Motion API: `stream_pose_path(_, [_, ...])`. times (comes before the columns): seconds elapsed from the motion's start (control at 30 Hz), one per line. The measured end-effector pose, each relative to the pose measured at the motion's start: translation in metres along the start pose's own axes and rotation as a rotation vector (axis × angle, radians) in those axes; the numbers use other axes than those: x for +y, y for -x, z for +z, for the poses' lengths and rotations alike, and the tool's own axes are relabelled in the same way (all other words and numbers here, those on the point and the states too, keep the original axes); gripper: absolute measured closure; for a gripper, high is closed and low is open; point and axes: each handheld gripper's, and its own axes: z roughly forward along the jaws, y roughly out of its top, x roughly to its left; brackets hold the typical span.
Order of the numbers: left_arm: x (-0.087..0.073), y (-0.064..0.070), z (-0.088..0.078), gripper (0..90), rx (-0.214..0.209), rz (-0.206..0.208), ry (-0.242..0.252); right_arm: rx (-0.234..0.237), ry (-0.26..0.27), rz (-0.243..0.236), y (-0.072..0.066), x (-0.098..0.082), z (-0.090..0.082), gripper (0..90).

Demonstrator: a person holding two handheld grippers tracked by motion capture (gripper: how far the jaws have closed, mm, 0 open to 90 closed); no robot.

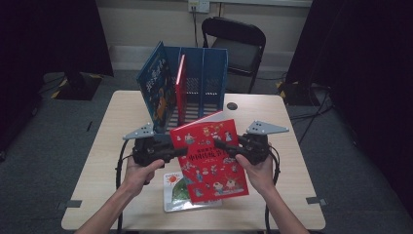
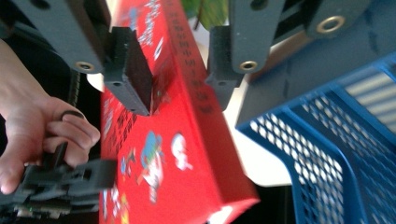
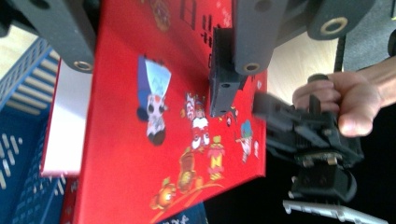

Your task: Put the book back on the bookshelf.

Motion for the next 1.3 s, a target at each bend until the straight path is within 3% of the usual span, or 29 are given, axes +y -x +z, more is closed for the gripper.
stream_pose_path(0.1, [0.008,0.0,-0.005,64.2,0.007,0.016,0.021,0.001,-0.001,-0.024,-0.002,0.003,0.002,60.6])
stream_pose_path(0.2, [0.014,0.004,-0.014,65.0,0.026,0.081,0.036,0.022,0.023,-0.052,-0.003,0.001,0.007,60.2])
stream_pose_path(0.23, [0.014,0.004,-0.014,65.2,0.026,0.081,0.036,0.022,0.023,-0.052,-0.003,0.001,0.007,60.2])
stream_pose_path(0.27, [0.012,0.006,-0.015,65.5,0.035,0.103,0.03,0.035,0.033,-0.058,-0.002,-0.003,0.009,58.9])
stream_pose_path(0.37, [0.008,0.011,-0.017,65.1,0.036,0.128,0.029,0.016,0.039,-0.082,-0.004,-0.008,0.01,55.2])
stream_pose_path(0.47, [0.002,0.013,-0.017,63.1,0.025,0.134,0.044,0.007,0.042,-0.114,-0.01,-0.015,0.008,55.7])
stream_pose_path(0.7, [-0.002,0.021,-0.01,60.7,0.024,0.179,0.015,0.026,0.043,-0.124,-0.013,-0.022,0.003,55.8])
stream_pose_path(0.97, [-0.01,0.025,0.002,57.1,0.035,0.214,-0.024,0.002,0.034,-0.133,-0.016,-0.03,0.002,54.4])
stream_pose_path(1.1, [-0.011,0.026,0.002,58.2,0.036,0.224,-0.026,-0.036,0.041,-0.148,-0.02,-0.029,-0.003,49.9])
stream_pose_path(1.3, [-0.012,0.026,0.003,57.3,0.038,0.217,-0.029,-0.111,0.071,-0.12,-0.014,-0.03,-0.017,40.8])
